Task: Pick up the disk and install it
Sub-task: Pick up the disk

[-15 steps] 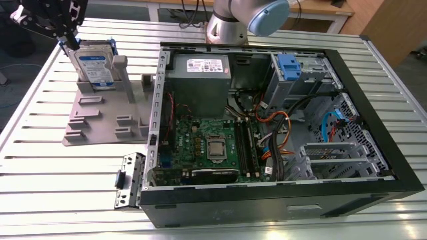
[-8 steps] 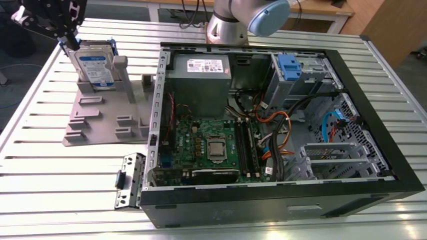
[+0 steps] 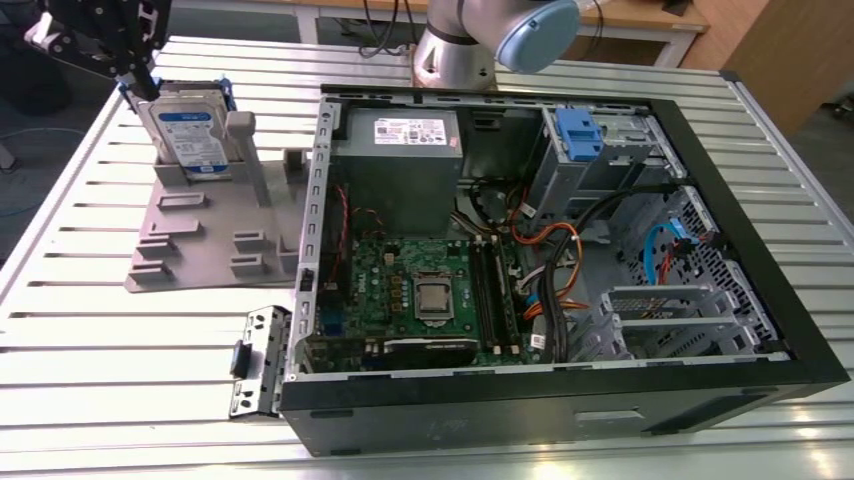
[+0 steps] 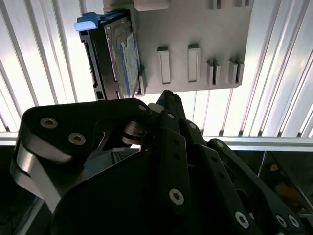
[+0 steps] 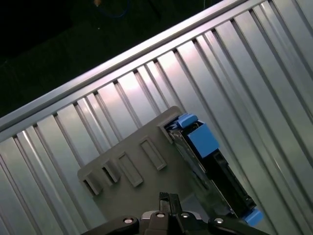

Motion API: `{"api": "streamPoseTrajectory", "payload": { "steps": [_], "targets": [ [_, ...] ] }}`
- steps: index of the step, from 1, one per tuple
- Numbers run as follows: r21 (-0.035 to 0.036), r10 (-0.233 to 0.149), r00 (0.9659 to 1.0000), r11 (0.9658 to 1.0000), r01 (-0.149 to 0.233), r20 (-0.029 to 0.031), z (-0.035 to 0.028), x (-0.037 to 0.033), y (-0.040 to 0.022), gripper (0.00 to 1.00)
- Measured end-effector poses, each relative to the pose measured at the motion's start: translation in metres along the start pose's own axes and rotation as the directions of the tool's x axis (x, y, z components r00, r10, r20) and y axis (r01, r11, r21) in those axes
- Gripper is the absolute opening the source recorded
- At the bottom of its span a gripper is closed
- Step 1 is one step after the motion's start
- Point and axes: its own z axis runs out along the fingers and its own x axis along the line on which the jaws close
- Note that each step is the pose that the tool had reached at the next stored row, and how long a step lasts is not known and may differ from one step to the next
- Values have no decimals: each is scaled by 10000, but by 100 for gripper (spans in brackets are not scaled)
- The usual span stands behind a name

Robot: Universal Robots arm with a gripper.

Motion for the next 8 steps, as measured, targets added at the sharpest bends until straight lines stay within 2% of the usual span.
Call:
{"api": "streamPoseTrajectory", "payload": {
  "steps": [8],
  "targets": [
    [-17, -611, 9981, 9981, 611, -14, 0, 0, 0, 10]
  ]
}}
